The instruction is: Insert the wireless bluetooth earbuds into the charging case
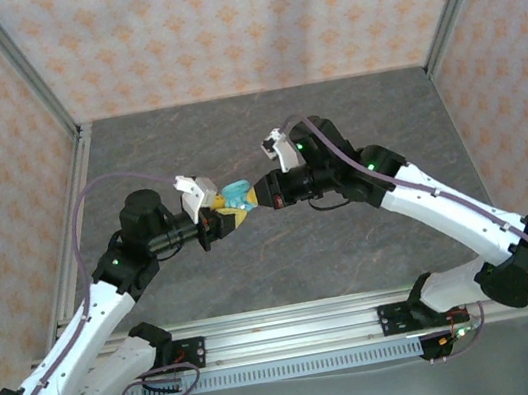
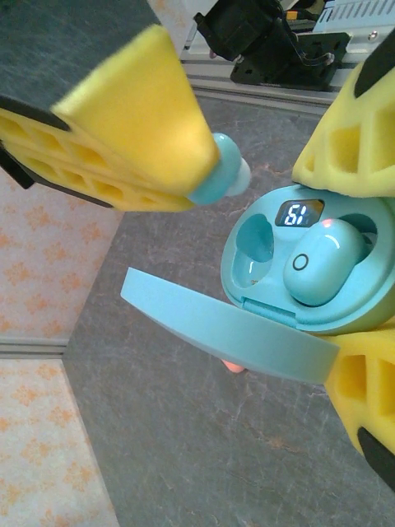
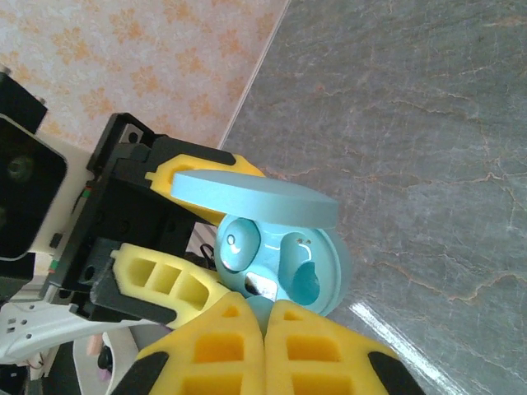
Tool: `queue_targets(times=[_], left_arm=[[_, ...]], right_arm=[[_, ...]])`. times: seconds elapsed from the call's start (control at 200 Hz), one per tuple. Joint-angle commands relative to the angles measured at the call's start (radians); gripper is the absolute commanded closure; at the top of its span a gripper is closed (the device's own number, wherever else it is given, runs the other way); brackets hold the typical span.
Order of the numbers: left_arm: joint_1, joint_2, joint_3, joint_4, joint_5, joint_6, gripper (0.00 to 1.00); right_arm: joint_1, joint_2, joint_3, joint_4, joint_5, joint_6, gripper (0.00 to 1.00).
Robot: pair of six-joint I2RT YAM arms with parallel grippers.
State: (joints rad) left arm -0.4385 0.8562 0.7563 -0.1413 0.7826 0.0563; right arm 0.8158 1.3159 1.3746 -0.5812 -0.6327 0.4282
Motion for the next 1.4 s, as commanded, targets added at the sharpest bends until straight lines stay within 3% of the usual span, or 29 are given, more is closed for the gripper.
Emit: queue_targets(times=[0.0, 0.856, 1.161, 1.396], left_arm=[[-0.006, -0.006, 0.038, 0.035, 0.032, -0.009, 0.87], [-0.007, -0.012, 0.047, 0.025, 0.049, -0.011, 0.87], [-0.008, -0.014, 0.047, 0.02, 0.047, -0.009, 0.87], [-0.007, -0.011, 0.047, 0.022, 0.047, -0.01, 0.87]], right_arm=[[0.007, 0.003, 0.031, 0.052, -0.022, -0.029, 0.94], [0.008, 0.039, 0.017, 0.017, 0.024, -0.11, 0.91], [0.008, 0.04, 0.035, -0.003, 0.034, -0.115, 0.65], [0.008, 0.013, 0.056, -0.023, 0.062, -0.112, 0.61]])
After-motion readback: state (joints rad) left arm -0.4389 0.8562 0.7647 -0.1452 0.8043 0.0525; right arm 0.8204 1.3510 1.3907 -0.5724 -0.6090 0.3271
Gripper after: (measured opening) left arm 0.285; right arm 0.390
